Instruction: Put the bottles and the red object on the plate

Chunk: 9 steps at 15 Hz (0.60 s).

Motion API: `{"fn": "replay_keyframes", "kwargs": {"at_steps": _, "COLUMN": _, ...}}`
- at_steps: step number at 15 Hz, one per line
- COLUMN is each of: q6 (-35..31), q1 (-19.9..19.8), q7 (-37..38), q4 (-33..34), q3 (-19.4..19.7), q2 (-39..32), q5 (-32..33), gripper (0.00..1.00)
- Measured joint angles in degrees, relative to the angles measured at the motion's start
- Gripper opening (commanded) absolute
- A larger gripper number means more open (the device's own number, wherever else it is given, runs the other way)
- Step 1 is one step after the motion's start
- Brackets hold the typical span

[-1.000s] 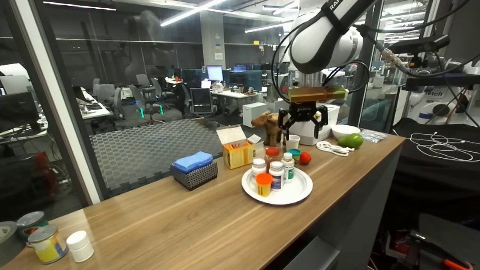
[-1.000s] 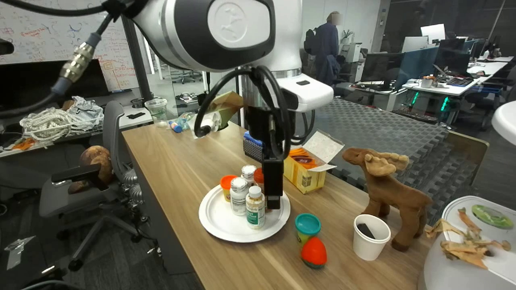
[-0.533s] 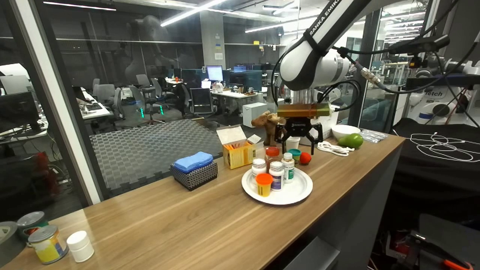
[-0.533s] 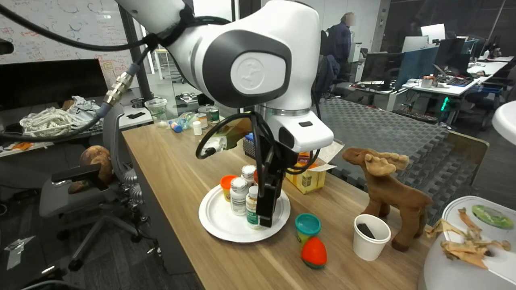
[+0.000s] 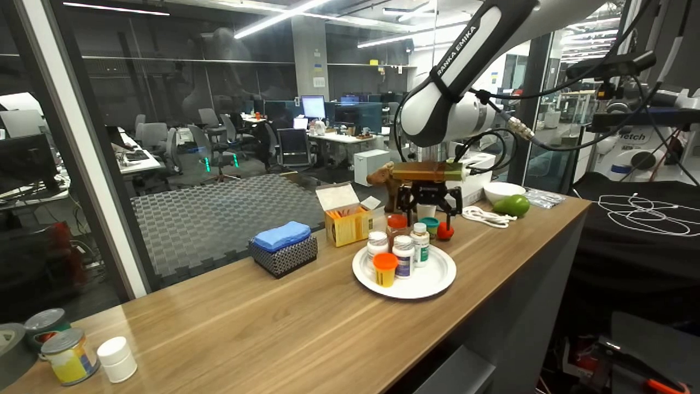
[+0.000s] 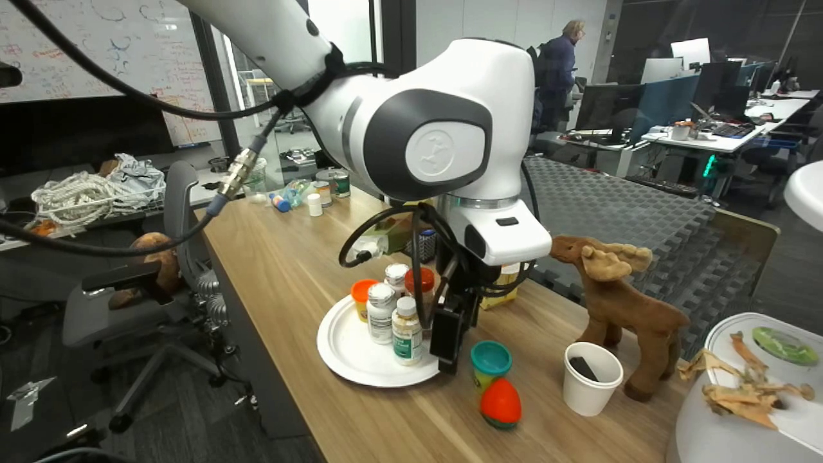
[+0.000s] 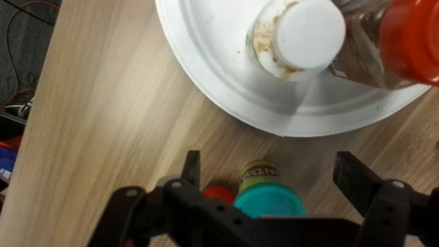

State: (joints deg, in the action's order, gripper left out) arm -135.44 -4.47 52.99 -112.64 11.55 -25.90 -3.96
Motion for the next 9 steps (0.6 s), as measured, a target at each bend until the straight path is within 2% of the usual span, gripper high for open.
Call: {"fn": "replay_keyframes", "kwargs": {"at_steps": 9, "q6": -1.16, "q1": -0.94, "q7": 2.24, "q4": 5.18, "q3": 0.9, "q2": -4.61, "q5": 0.0, "gripper": 1.0}}
